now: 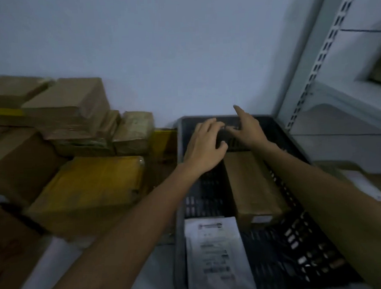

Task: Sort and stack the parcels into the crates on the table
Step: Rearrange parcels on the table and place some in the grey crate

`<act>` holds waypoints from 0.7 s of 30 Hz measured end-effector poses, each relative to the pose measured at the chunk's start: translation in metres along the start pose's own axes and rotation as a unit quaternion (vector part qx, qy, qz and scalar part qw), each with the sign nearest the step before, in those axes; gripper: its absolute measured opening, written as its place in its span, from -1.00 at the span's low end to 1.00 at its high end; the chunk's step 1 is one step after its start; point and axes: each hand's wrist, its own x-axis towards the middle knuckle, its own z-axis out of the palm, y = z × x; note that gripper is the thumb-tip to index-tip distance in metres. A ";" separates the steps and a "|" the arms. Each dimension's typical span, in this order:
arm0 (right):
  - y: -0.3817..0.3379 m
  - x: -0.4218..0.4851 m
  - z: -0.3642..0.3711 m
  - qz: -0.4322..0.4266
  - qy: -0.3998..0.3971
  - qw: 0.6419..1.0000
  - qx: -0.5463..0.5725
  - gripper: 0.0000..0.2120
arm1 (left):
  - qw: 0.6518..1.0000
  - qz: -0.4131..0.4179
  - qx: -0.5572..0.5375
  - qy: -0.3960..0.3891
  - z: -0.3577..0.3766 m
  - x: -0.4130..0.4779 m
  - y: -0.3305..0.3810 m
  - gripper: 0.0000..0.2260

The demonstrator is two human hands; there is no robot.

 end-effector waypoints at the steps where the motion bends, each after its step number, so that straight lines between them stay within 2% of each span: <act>1: 0.019 -0.003 -0.002 0.022 -0.008 1.000 0.004 -0.28 | 1.000 -0.009 -0.002 -0.018 0.018 0.002 0.006 -0.58; 6: 0.096 -0.010 0.015 0.108 -0.090 0.989 0.036 -0.19 | 0.984 -0.119 0.005 -0.132 0.096 0.003 0.006 -0.50; 9: 0.130 -0.011 0.039 0.142 -0.133 0.980 0.038 -0.17 | 0.958 -0.223 -0.027 -0.179 0.127 -0.006 -0.003 -0.43; 12: 0.139 -0.020 0.053 0.194 -0.166 0.967 0.022 -0.22 | 0.928 -0.277 -0.099 -0.227 0.149 -0.019 -0.008 -0.35; 14: 0.143 -0.021 0.060 0.211 -0.201 0.955 -0.062 -0.32 | 0.899 -0.313 -0.170 -0.255 0.162 -0.024 -0.011 -0.27; 16: 0.144 -0.018 0.064 0.208 -0.212 0.941 -0.163 -0.33 | 0.874 -0.340 -0.220 -0.268 0.172 -0.027 -0.012 -0.18; 21: 0.148 -0.013 0.067 0.206 -0.256 0.911 -0.250 -0.21 | 0.875 -0.345 -0.229 -0.250 0.189 -0.037 -0.010 -0.16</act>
